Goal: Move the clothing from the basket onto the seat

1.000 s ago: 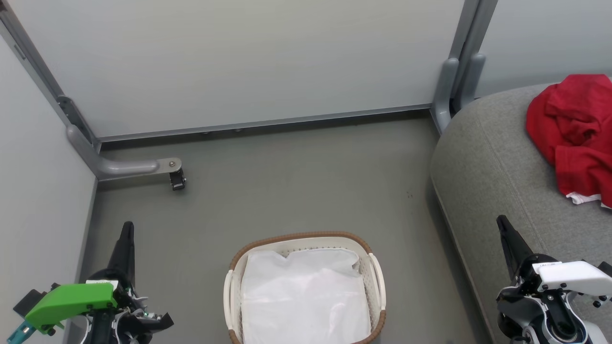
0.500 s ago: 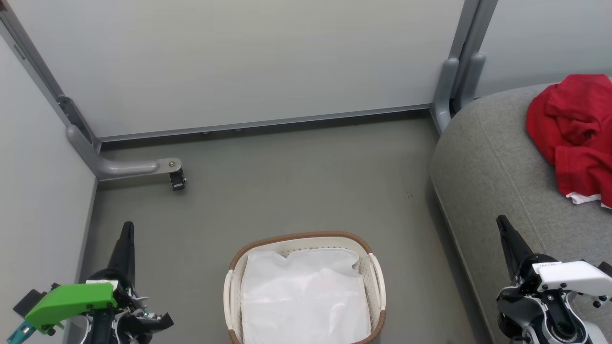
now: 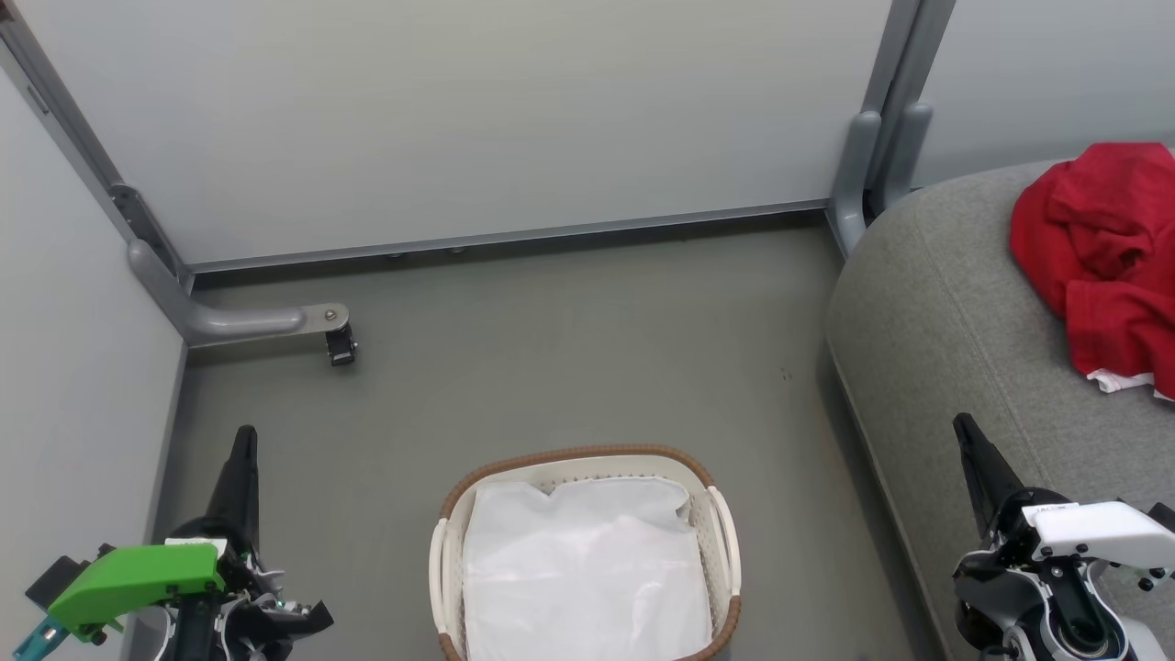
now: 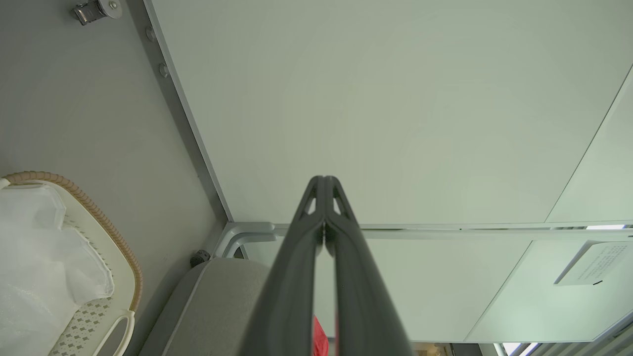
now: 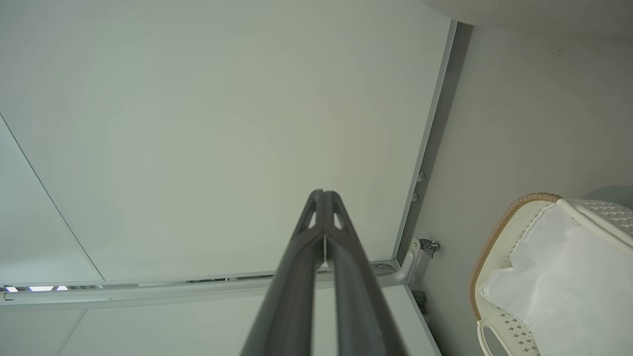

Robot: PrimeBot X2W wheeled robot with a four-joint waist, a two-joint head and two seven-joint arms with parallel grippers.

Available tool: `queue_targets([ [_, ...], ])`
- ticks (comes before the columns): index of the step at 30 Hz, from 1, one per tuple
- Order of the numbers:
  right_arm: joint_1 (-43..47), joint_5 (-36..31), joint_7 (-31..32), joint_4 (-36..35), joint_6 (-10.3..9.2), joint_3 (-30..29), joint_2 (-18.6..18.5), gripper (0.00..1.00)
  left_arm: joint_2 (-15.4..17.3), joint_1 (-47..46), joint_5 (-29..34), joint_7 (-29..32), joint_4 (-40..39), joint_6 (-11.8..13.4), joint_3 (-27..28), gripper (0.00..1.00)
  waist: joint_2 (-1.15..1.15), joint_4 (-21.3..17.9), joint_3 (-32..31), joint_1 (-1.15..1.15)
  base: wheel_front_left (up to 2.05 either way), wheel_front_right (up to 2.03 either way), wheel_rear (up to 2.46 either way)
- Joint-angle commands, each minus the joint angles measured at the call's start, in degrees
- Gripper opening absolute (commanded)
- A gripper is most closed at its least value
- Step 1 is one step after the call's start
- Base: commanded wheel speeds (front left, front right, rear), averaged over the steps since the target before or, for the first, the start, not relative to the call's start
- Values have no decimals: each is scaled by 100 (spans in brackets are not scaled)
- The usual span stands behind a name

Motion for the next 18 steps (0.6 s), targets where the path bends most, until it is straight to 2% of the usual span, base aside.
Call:
queue_targets([
  [1, -43, -26, 9, -16, 0, -14, -20, 0, 1, -56, -28, 26, -9, -32, 9, 0, 0, 0, 0, 0, 0, 0, 0],
  [18, -43, -25, 13, -16, 0, -17, -18, 0, 1, -56, -27, 26, -9, -32, 9, 0, 0, 0, 0, 0, 0, 0, 0],
])
